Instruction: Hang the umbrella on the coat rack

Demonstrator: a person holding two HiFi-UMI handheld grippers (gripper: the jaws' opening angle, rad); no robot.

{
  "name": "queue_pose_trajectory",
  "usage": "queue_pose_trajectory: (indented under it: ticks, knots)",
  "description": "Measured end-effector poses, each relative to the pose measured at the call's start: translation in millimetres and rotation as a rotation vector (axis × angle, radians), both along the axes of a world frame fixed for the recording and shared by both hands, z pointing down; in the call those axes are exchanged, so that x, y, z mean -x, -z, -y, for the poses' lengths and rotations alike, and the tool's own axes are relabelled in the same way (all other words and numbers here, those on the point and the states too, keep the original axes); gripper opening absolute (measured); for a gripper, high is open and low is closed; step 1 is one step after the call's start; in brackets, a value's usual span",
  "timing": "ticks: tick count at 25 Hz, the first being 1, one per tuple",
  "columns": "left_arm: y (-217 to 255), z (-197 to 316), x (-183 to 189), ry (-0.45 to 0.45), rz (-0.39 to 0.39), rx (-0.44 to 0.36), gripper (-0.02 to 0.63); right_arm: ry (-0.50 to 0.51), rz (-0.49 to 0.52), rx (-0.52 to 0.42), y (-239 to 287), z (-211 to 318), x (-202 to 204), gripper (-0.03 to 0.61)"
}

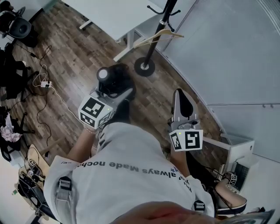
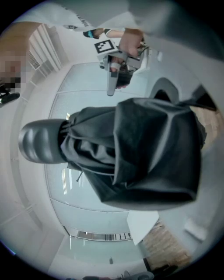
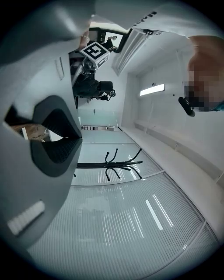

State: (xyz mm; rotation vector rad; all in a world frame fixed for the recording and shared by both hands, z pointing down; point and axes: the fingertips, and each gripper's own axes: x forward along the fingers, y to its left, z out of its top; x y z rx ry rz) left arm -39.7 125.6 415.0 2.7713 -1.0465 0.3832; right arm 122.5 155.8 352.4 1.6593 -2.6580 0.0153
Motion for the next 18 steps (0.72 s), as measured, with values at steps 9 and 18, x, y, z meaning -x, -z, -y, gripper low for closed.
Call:
queue_pose_trajectory:
  ticks: [9, 18]
  knots:
    - [27.4, 190.5, 36.7, -0.065, 0.002, 0.001, 0.29, -0.001, -0.02, -0.009, 31.4, 186.6, 55.2, 0.002]
    - [32.8, 316.8, 50.0, -0.144, 0.006, 0.006, 0.29, -0.036, -0.012, -0.016, 37.0, 315.6, 76.2, 0.002]
